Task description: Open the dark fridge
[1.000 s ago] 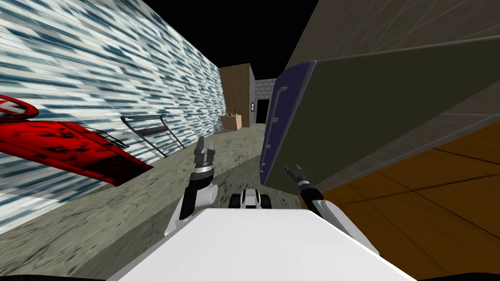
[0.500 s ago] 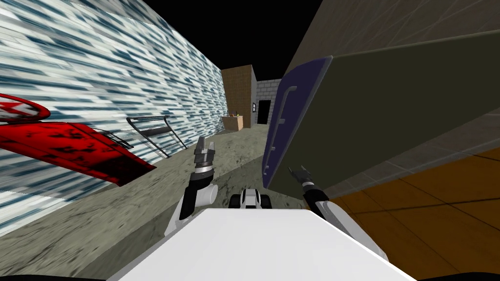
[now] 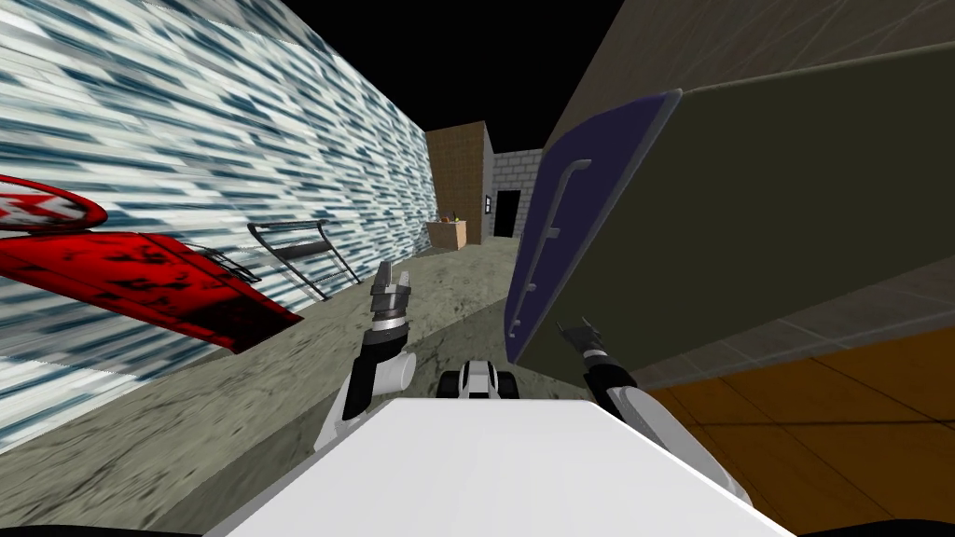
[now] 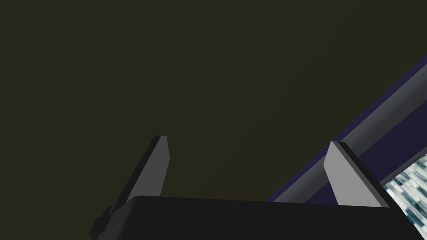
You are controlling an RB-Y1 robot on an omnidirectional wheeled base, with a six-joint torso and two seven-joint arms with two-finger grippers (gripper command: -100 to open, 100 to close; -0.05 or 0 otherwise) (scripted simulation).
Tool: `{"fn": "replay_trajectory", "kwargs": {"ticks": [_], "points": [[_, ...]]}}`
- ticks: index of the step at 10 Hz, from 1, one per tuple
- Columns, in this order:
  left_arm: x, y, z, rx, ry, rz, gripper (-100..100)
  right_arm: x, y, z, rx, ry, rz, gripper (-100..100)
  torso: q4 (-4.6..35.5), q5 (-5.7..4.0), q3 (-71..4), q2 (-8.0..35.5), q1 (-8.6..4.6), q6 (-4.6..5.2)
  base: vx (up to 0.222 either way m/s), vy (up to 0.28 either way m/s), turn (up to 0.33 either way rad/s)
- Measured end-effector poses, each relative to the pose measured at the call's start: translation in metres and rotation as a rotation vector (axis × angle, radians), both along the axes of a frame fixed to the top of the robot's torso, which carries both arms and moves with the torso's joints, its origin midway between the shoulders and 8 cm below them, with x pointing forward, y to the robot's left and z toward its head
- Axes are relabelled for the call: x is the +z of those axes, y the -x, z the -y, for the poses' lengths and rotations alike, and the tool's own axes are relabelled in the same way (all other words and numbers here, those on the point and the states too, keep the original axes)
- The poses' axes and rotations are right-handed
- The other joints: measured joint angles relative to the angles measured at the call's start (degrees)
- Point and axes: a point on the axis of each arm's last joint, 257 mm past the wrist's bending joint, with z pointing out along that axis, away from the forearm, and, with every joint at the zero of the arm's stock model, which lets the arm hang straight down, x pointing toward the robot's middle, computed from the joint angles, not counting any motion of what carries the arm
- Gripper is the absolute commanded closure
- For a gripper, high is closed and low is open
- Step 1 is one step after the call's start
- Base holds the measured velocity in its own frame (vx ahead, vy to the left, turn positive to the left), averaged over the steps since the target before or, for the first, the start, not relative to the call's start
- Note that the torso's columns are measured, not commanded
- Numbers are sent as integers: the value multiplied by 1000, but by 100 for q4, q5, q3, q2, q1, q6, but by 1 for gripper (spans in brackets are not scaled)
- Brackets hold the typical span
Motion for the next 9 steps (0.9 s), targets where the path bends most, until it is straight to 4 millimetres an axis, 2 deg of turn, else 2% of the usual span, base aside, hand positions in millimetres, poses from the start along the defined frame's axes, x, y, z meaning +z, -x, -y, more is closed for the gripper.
{"fn": "replay_trajectory", "kwargs": {"ticks": [3, 5, 9], "points": [[0, 0, 0, 0, 0, 0, 0, 5, 5, 19, -17, 139, -25, -100, -5, 8, -12, -17, 23, 0, 64, 107, 55], [0, 0, 0, 0, 0, 0, 0, 5, 10, 35, -35, 228, -45, -100, 5, 11, -11, -16, 13, -34, 29, 73, 34], [0, 0, 0, 0, 0, 0, 0, 11, 14, 49, -47, 347, -65, -100, 1, 24, -30, -42, 34, -50, 18, 50, 36]]}}
